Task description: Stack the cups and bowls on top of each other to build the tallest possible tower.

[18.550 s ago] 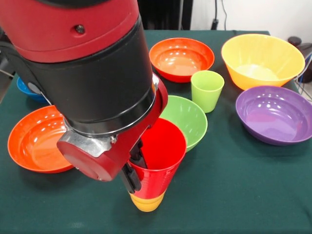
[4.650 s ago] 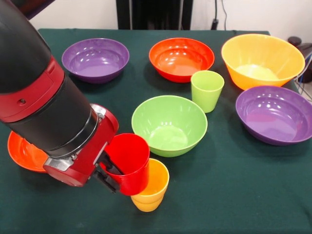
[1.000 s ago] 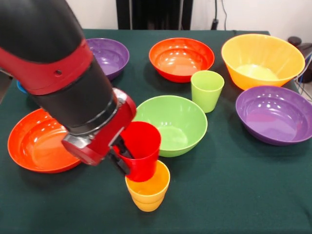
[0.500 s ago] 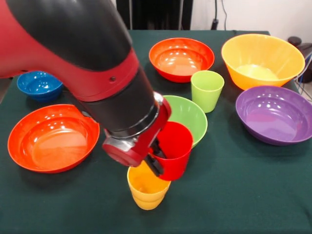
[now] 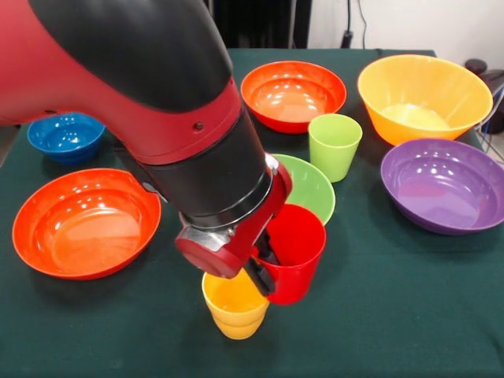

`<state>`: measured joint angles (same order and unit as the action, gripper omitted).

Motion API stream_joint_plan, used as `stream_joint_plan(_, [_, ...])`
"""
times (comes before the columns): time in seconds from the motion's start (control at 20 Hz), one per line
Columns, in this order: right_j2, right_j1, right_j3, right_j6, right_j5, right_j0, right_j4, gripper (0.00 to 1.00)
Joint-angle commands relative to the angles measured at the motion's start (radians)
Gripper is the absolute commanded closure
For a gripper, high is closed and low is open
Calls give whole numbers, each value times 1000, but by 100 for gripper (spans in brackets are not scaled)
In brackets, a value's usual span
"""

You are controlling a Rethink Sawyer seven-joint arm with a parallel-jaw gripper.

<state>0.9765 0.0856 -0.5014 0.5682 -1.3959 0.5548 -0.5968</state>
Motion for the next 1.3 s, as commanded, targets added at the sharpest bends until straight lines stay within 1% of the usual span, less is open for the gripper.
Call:
stream_joint_plan(0.05, [-28, -38, 120, 165, -89, -28, -75, 100])
stream_joint_plan(0.25, [-18, -41, 139, 143, -107, -27, -87, 100])
stream_joint_plan(0.65, [-69, -24, 87, 144, -86, -1, -49, 100])
stream_joint_plan(0.9, [-99, -13, 43, 169, -60, 10, -24, 100])
stream_joint_plan(1.1, [-119, -11, 25, 189, -38, 8, -4, 100])
stream_joint_plan(1.15, [-134, -4, -2, 197, -20, 14, 10, 100])
stream_joint_plan(1.2, [-139, -3, -8, 200, -13, 14, 16, 100])
stream_joint_plan(1.3, [-140, -8, 1, 203, -10, 5, 20, 100])
